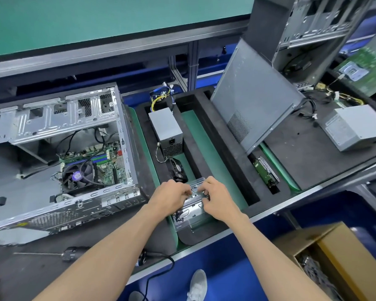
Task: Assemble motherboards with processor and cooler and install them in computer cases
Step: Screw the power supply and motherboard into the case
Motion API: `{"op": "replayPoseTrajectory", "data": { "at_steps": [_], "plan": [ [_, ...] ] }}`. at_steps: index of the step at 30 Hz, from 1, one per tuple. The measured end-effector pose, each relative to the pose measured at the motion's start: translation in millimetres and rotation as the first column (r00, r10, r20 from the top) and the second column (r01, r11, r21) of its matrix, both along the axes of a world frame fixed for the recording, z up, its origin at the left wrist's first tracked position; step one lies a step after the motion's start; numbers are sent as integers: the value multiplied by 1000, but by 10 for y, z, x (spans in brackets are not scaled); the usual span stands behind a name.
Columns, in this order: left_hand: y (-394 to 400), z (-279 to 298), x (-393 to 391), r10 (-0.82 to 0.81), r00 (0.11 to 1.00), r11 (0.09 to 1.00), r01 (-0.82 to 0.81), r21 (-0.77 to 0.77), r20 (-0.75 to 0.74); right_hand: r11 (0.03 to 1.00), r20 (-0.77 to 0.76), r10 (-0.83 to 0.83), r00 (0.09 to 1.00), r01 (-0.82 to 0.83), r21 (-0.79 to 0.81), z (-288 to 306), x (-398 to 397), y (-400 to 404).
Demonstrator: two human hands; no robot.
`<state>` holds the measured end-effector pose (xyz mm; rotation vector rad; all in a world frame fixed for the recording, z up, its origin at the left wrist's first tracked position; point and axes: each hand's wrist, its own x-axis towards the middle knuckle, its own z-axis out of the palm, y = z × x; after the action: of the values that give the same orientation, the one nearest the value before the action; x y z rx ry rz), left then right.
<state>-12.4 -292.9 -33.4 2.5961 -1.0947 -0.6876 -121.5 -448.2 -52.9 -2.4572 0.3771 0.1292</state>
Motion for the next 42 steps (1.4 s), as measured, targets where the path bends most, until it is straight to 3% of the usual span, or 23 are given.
{"op": "replayPoseTrajectory", "data": {
  "at_steps": [13, 17, 24, 27, 29, 30, 32, 34, 35, 36, 38, 40, 42],
  "plan": [
    [-185, -63, 182, -282, 959, 954, 277, 119, 28, 999, 33, -20, 999, 19, 42, -35, -16, -4],
    [-202, -35, 236, -374, 927, 924, 369, 100, 29, 999, 35, -10, 999, 9, 35, -50, -21, -13],
    [-180, -73, 213, -392, 914, 920, 391, 29, 108, 999, 44, -8, 999, 7, 37, -77, -9, -20],
    [-158, -62, 170, -198, 980, 970, 194, -146, -16, 999, 40, -10, 999, 8, 34, -87, -5, -21],
    [-147, -33, 126, 62, 955, 940, -153, -304, -289, 999, 34, -15, 999, 14, 39, -95, -4, -26],
    [-135, 4, 94, 154, 858, 872, -351, -341, -490, 999, 30, -18, 999, 17, 44, -99, -4, -25],
    [-112, 75, 41, 175, 638, 734, -593, -332, -750, 998, 25, -25, 999, 24, 52, -97, -5, -19],
    [-104, 94, 19, 133, 507, 661, -685, -305, -852, 998, 22, -37, 999, 36, 56, -92, -6, -15],
    [-106, 93, 15, 139, 496, 658, -693, -295, -857, 997, 21, -47, 999, 46, 56, -87, -5, -15],
    [-127, 99, 19, 166, 500, 666, -692, -276, -850, 997, 20, -56, 998, 55, 54, -82, -4, -16],
    [-185, 67, 52, 226, 666, 755, -581, -305, -711, 996, 18, -70, 997, 69, 48, -75, -3, -17],
    [-235, -10, 92, 177, 883, 893, -330, -307, -434, 997, 22, -75, 997, 74, 38, -71, -1, -16],
    [-258, -68, 113, 55, 973, 961, -112, -252, -222, 997, 21, -74, 997, 74, 25, -67, 2, -18]
  ]
}}
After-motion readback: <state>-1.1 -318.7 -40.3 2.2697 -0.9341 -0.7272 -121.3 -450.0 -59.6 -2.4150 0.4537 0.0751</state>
